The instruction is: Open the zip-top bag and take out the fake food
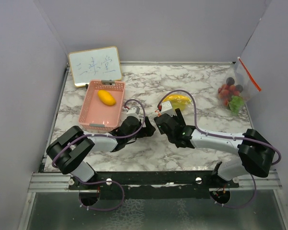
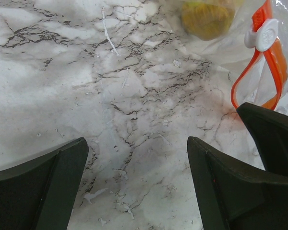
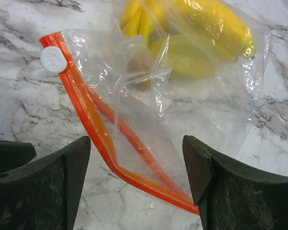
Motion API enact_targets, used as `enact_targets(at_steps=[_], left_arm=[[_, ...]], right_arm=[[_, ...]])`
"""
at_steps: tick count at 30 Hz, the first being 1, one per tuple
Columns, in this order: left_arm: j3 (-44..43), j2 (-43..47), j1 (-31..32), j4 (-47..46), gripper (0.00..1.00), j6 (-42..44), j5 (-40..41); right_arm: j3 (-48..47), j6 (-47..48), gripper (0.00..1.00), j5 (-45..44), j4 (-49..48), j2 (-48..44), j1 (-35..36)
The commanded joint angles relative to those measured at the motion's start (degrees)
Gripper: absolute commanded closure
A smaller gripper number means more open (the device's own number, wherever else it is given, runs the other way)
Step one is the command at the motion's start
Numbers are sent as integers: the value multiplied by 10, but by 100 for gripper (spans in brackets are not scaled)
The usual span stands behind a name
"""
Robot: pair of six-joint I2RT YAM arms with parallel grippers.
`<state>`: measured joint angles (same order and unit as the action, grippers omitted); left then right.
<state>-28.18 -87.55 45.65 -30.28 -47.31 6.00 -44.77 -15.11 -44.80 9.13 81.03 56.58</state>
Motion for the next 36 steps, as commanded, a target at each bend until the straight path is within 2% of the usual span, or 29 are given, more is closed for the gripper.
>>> enact_targets(at_steps=[1, 6, 14, 18, 22, 28, 29, 33, 36], left_arm=[[2, -9, -5, 15, 12, 0, 1], [1, -12, -7, 15, 12, 0, -3], [-8, -9, -7, 17, 12, -3, -10], [-8, -9, -7, 11, 12, -4, -14], [4, 0, -5, -28, 13, 0, -37], [-3, 40, 36, -72, 18, 32, -51], [-7, 43, 41, -78, 22, 31, -56], [-17, 39, 53, -125, 45, 9, -86], [-27, 24, 57, -144, 48, -5, -94]], right_arm=[[-22, -3, 23, -23, 13, 23, 2], [-24, 1, 30, -51, 15, 23, 2], [-44, 24, 54, -73, 22, 26, -12], [-45, 36, 76, -74, 21, 9, -21], [-37, 41, 97, -34, 4, -19, -36], [-51, 43, 98, 30, -13, -24, -44], [-57, 40, 98, 40, -13, -21, -44], [-76, 21, 98, 91, -21, -14, -44], [-87, 3, 98, 135, -30, -15, -44]])
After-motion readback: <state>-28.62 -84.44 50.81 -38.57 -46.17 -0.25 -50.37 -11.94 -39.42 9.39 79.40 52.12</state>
